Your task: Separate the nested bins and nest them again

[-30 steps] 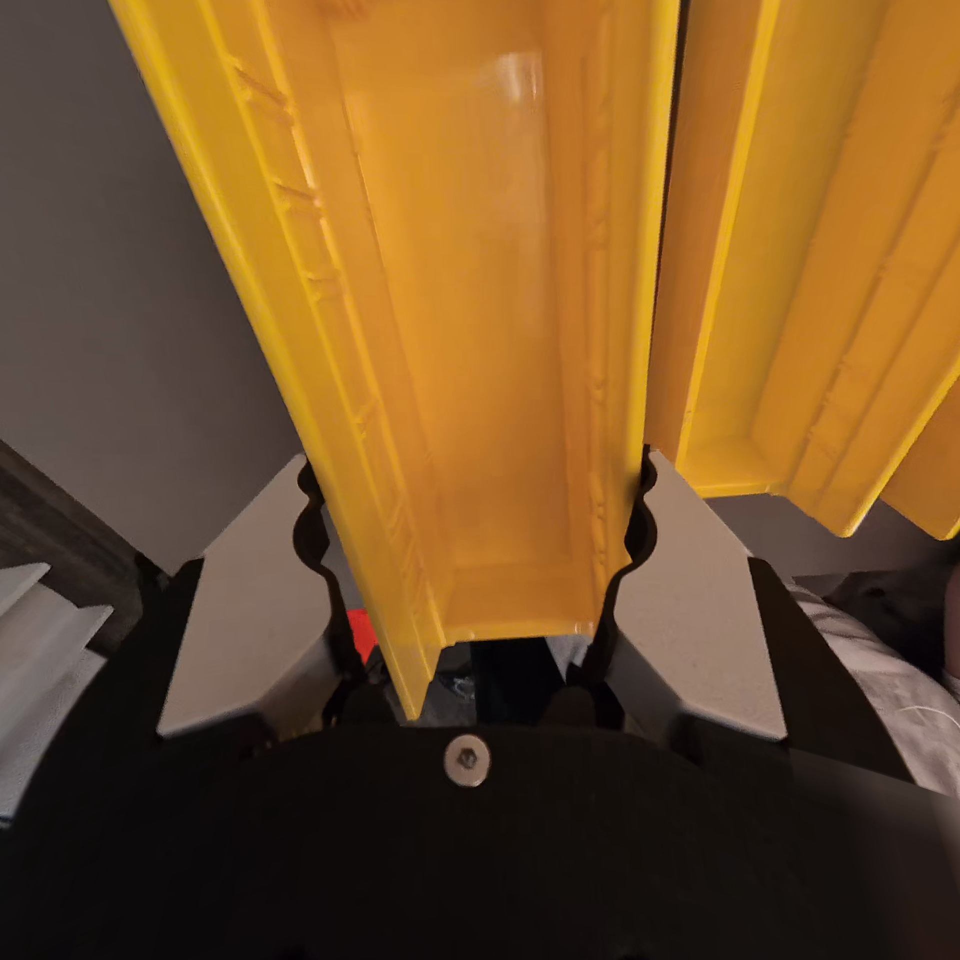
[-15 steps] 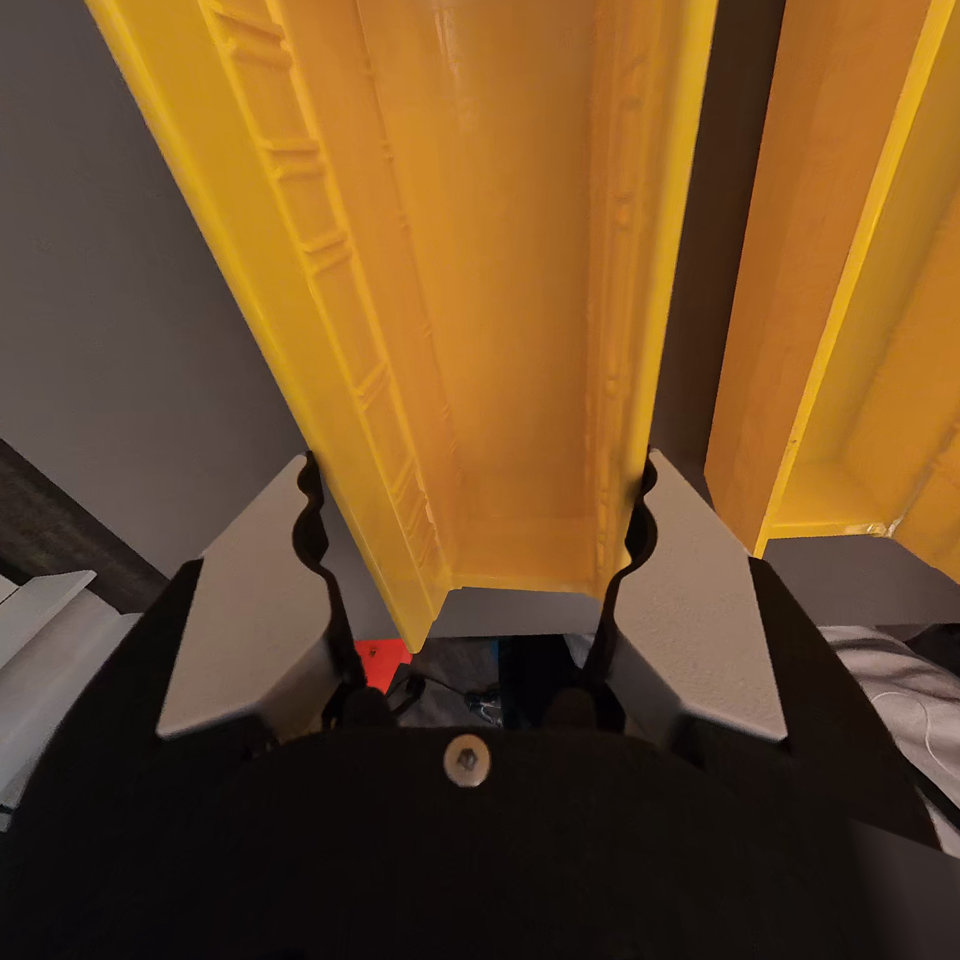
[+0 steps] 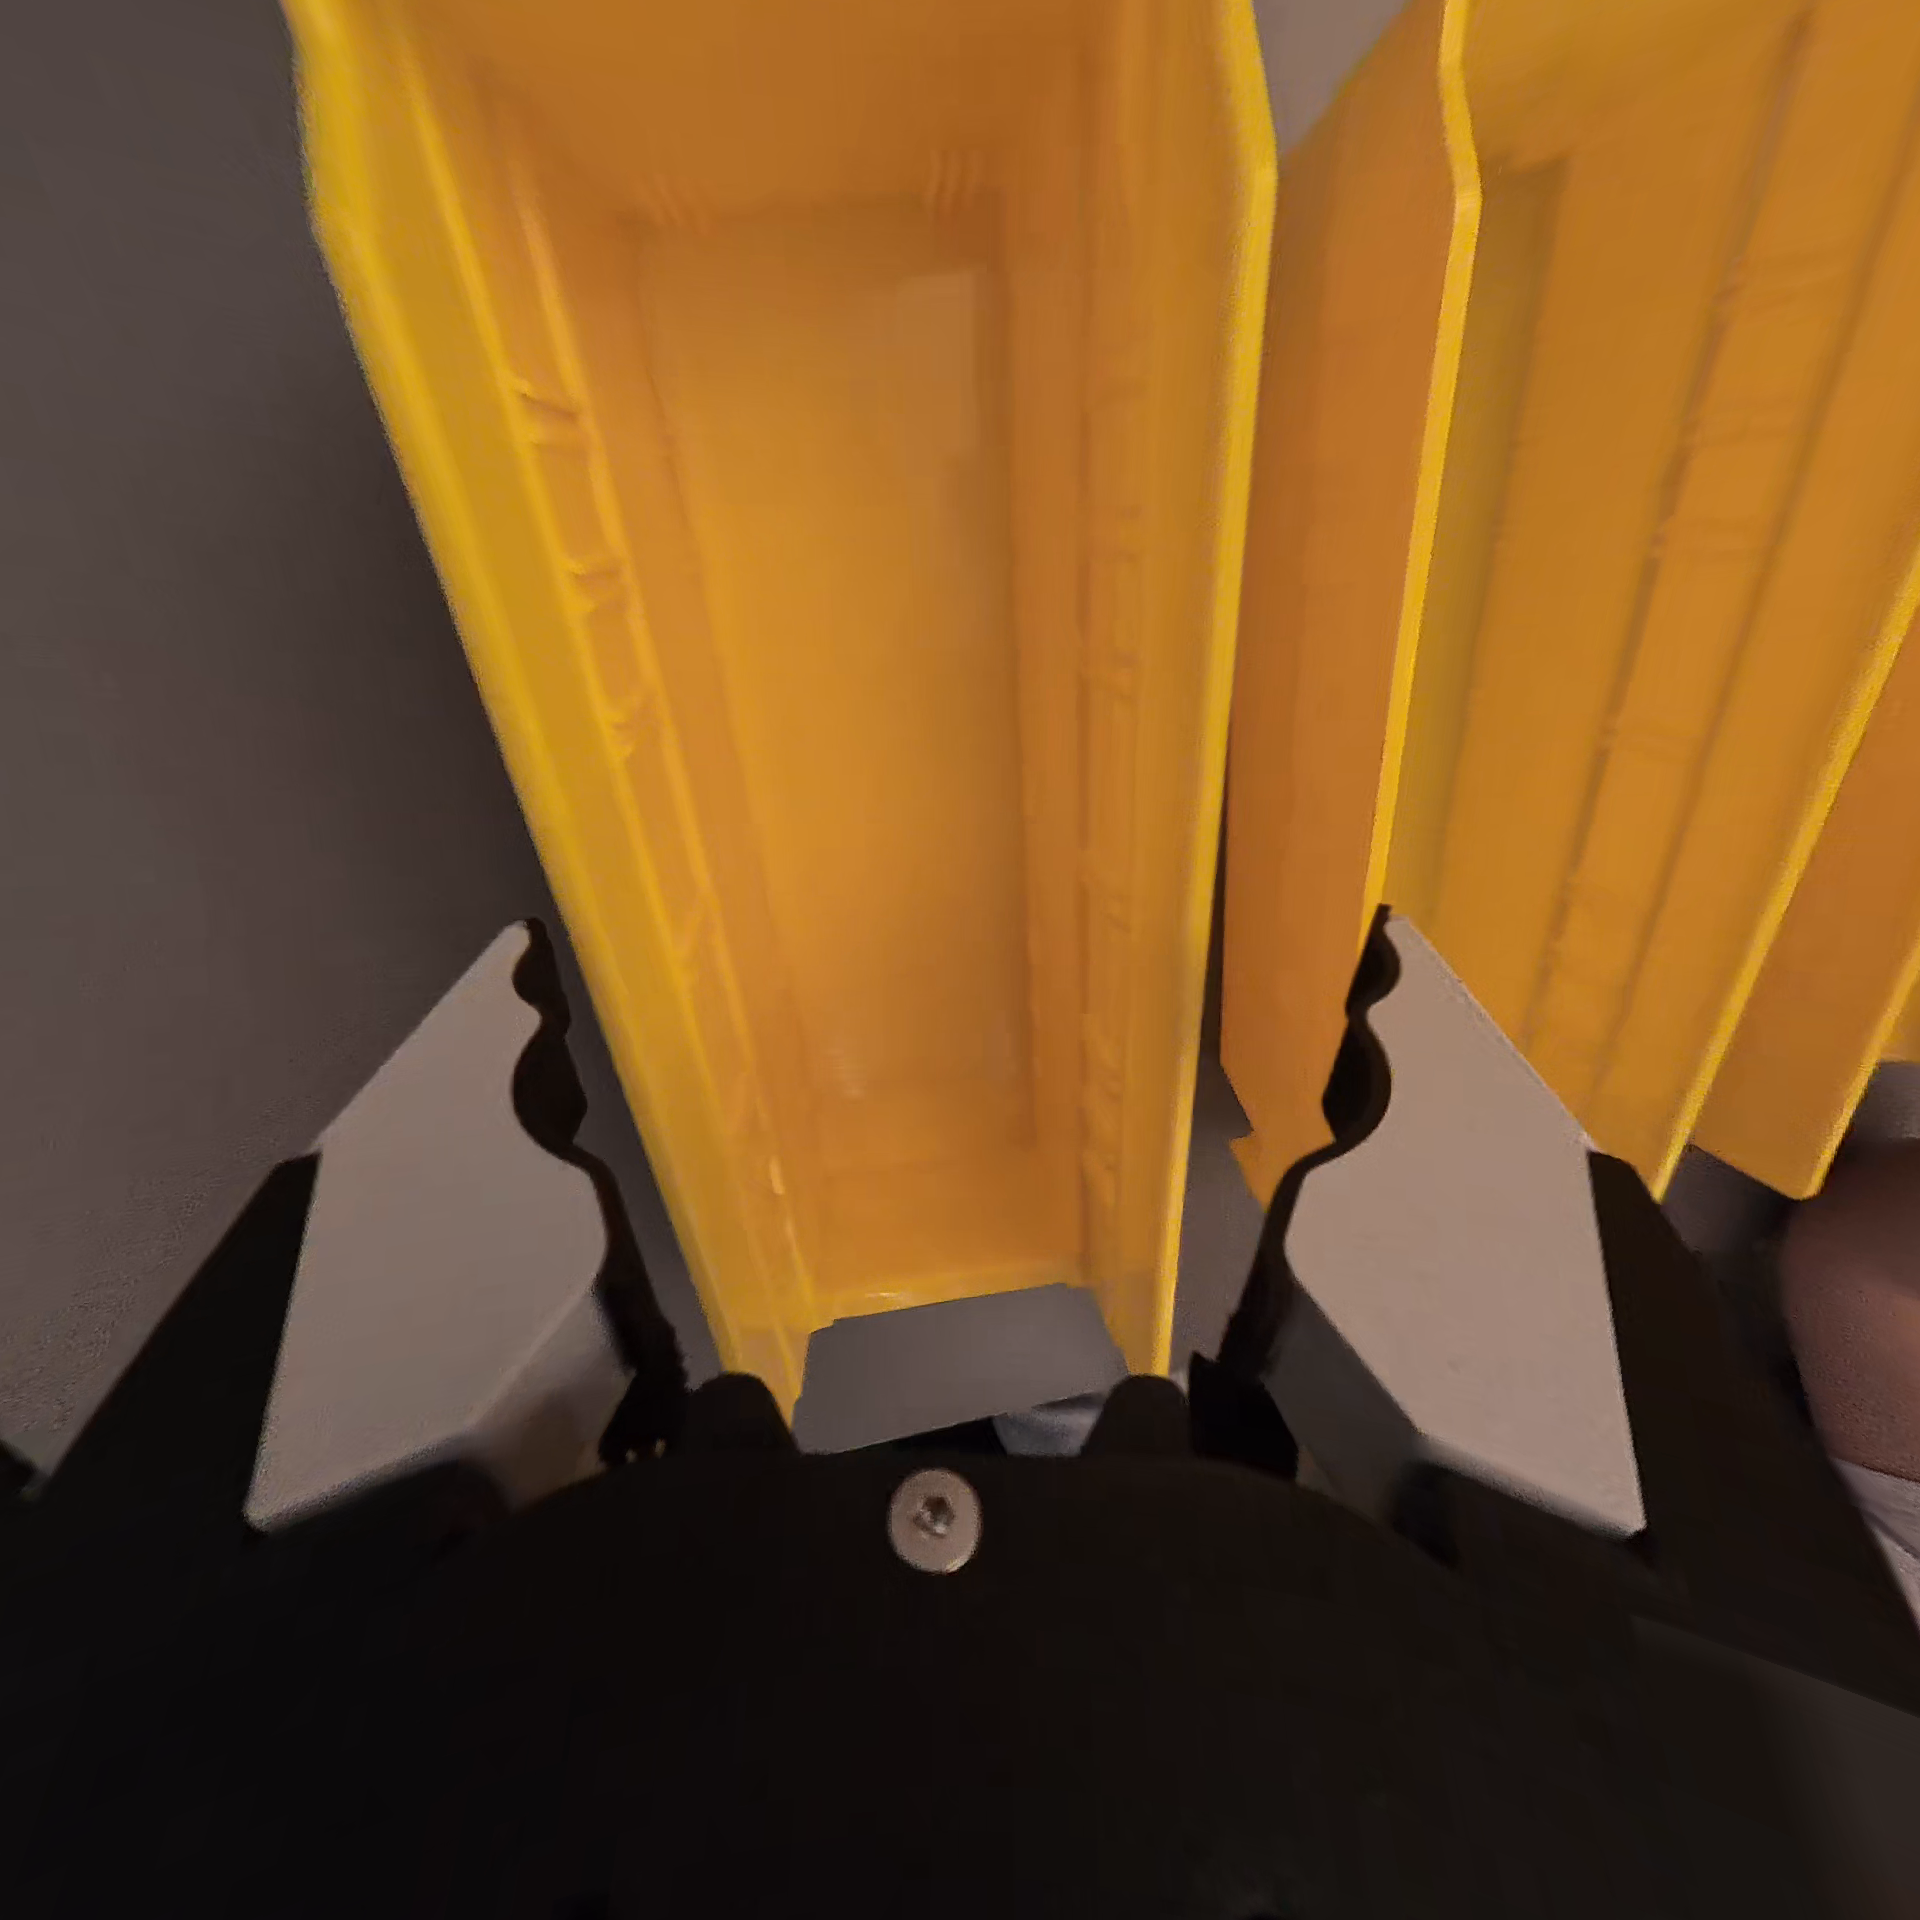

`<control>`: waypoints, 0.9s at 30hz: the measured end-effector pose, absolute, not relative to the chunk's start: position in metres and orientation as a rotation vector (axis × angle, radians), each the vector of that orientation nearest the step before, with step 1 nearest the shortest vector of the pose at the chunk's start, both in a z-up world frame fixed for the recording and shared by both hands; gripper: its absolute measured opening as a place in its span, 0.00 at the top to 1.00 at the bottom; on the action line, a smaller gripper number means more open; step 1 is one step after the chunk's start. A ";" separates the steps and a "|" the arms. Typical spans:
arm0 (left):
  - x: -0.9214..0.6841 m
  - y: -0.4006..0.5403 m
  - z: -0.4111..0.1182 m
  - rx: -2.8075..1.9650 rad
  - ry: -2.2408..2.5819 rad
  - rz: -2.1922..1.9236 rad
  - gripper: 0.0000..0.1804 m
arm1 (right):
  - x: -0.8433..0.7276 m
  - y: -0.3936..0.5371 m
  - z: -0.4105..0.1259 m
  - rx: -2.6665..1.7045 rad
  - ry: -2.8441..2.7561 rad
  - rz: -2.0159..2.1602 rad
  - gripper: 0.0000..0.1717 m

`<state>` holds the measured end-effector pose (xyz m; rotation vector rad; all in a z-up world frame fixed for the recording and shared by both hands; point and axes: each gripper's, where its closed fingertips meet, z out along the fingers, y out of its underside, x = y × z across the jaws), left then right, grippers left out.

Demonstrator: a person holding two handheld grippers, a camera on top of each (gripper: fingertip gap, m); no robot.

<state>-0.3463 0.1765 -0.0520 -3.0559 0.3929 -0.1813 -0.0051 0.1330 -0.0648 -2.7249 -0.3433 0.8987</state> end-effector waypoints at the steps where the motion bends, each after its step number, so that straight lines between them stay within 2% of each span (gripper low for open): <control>1: -0.346 0.176 -0.056 -3.062 0.390 -0.184 0.21 | -0.005 0.133 -0.065 -2.727 -0.345 0.898 0.53; 4: -0.352 0.177 -0.066 -3.055 0.440 -0.084 0.26 | -0.006 0.132 -0.066 -2.733 -0.351 0.895 0.53; 11: -0.358 0.173 -0.081 -3.086 0.427 -0.009 0.22 | -0.007 0.132 -0.070 -2.753 -0.355 0.889 0.52; 27: -0.362 0.171 -0.073 -3.122 0.433 0.072 0.35 | -0.010 0.130 -0.072 -2.766 -0.373 0.899 0.53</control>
